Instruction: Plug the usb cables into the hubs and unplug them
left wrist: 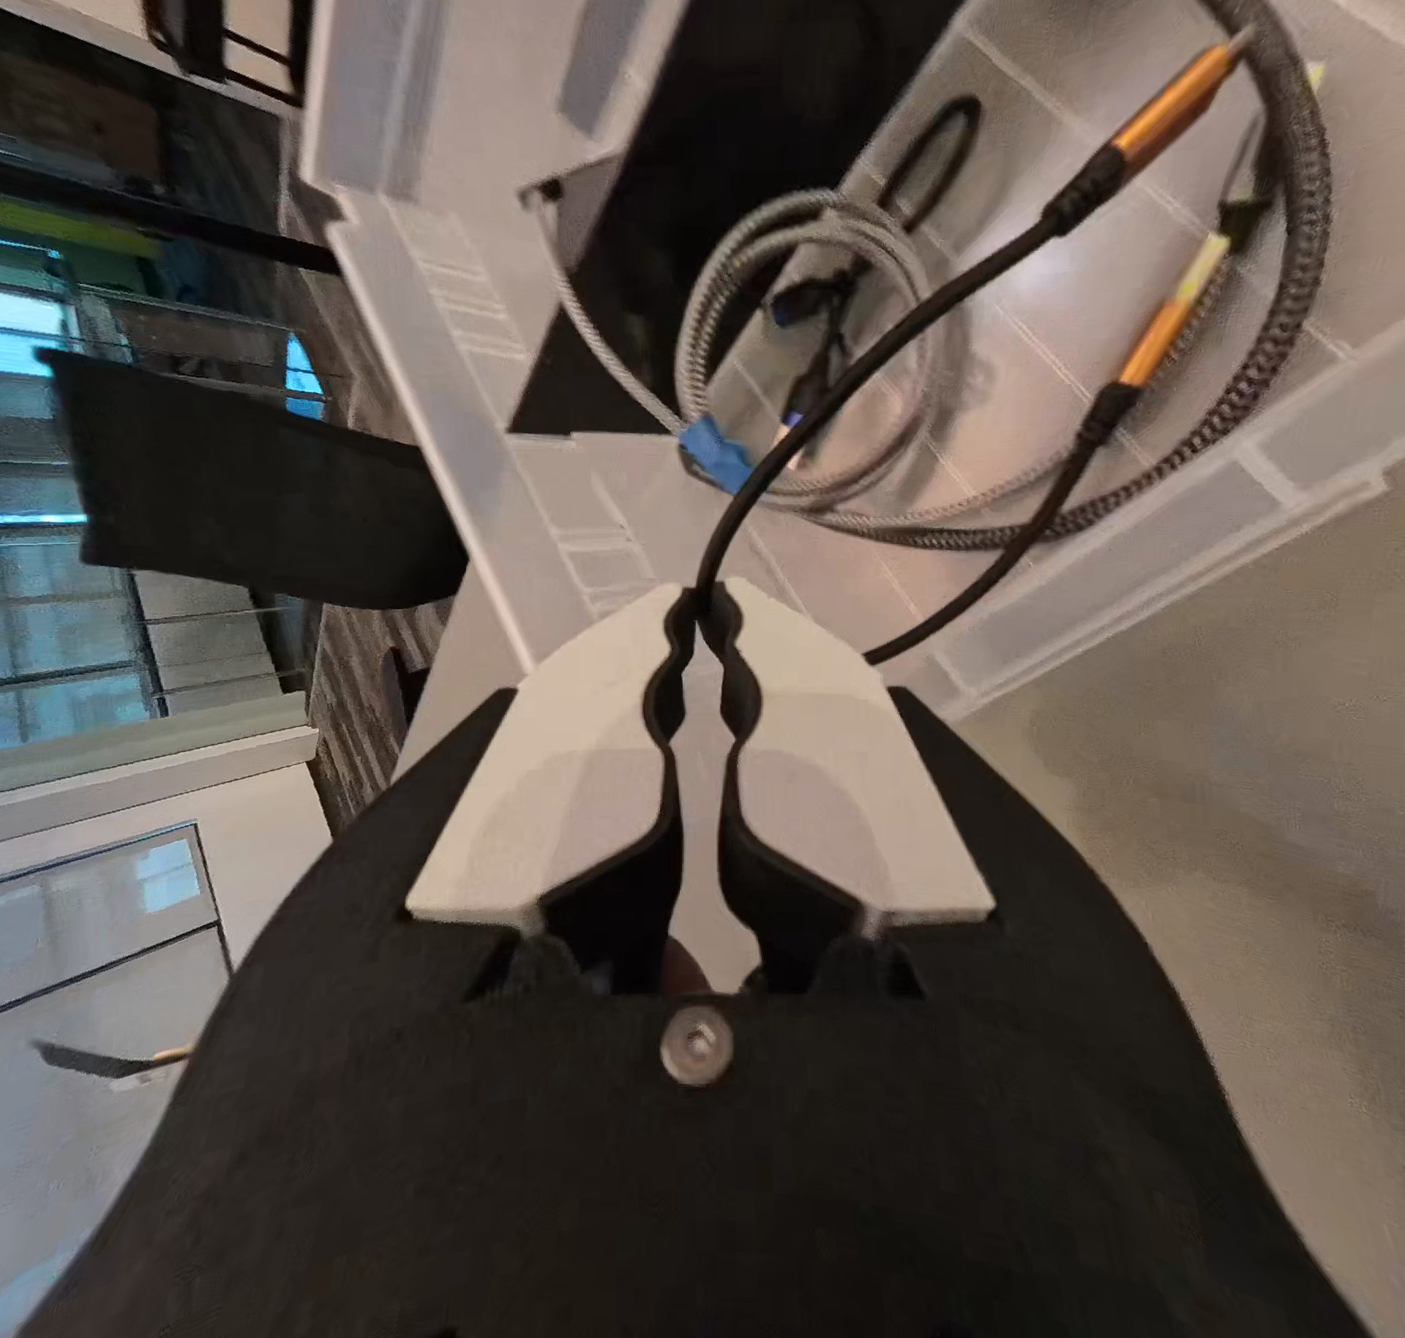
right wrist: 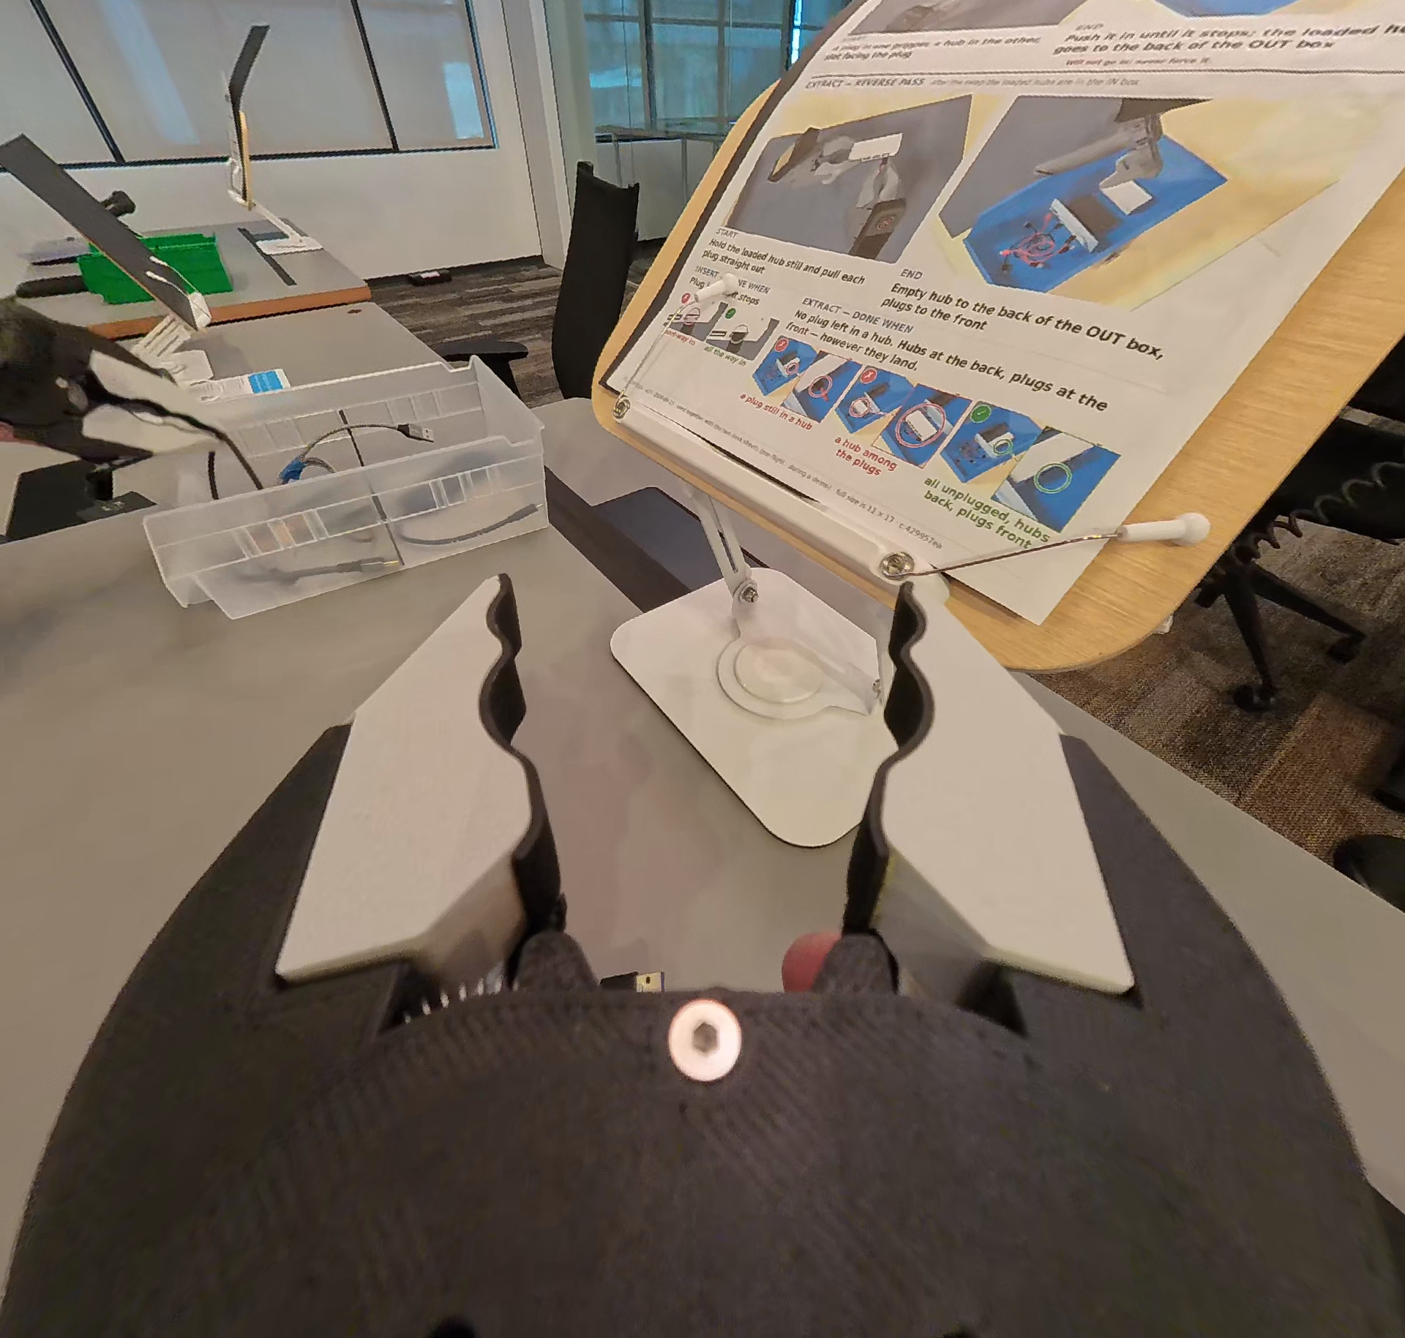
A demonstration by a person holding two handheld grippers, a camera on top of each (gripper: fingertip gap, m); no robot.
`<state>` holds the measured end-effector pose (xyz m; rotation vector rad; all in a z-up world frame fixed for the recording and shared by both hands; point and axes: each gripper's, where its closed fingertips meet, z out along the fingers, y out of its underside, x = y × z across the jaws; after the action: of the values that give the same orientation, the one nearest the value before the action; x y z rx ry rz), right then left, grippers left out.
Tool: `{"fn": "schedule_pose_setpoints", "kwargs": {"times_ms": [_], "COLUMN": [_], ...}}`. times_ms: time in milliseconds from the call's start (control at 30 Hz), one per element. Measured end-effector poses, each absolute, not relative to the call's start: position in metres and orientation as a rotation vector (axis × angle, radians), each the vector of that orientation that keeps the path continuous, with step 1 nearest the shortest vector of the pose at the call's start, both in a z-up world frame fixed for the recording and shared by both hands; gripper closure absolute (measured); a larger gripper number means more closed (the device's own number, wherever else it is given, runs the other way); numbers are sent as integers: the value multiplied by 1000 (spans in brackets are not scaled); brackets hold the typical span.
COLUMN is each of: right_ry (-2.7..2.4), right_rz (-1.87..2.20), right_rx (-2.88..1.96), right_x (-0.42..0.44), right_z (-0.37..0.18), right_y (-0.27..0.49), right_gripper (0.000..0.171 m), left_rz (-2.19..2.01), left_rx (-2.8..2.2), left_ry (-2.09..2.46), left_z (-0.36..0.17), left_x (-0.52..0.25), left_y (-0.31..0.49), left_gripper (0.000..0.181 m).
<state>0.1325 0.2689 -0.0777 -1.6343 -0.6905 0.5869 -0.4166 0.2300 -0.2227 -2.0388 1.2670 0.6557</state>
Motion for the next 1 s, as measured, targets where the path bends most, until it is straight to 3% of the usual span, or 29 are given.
{"fn": "schedule_pose_setpoints", "kwargs": {"times_ms": [100,233,367,467,733,833,1000], "right_ry": [-698,-694,-680,-675,-689,-684,-675], "right_rz": [585,585,587,589,584,589,591], "right_rx": [-1631,-1629,-1626,-1626,-1613,-1614,-1614], "right_x": [131,132,138,139,135,137,140], "right_z": [-76,-75,-74,-74,-69,-69,-69], "right_y": [267,267,269,269,266,267,268], "right_gripper": [75,75,75,75,76,76,76], "left_rz": [661,437,138,123,426,483,541], "left_rx": [-2112,-2221,-2246,-2239,-2462,-2457,-2299], "left_ry": [1413,1377,1319,1178,1131,1149,1092], "left_z": [-246,-234,-204,-192,-254,-264,-229], "left_x": [-418,-404,-382,-374,-393,-395,-390], "left_y": [222,217,214,242,275,278,287], "left_gripper": [173,128,115,126,142,164,173]}}
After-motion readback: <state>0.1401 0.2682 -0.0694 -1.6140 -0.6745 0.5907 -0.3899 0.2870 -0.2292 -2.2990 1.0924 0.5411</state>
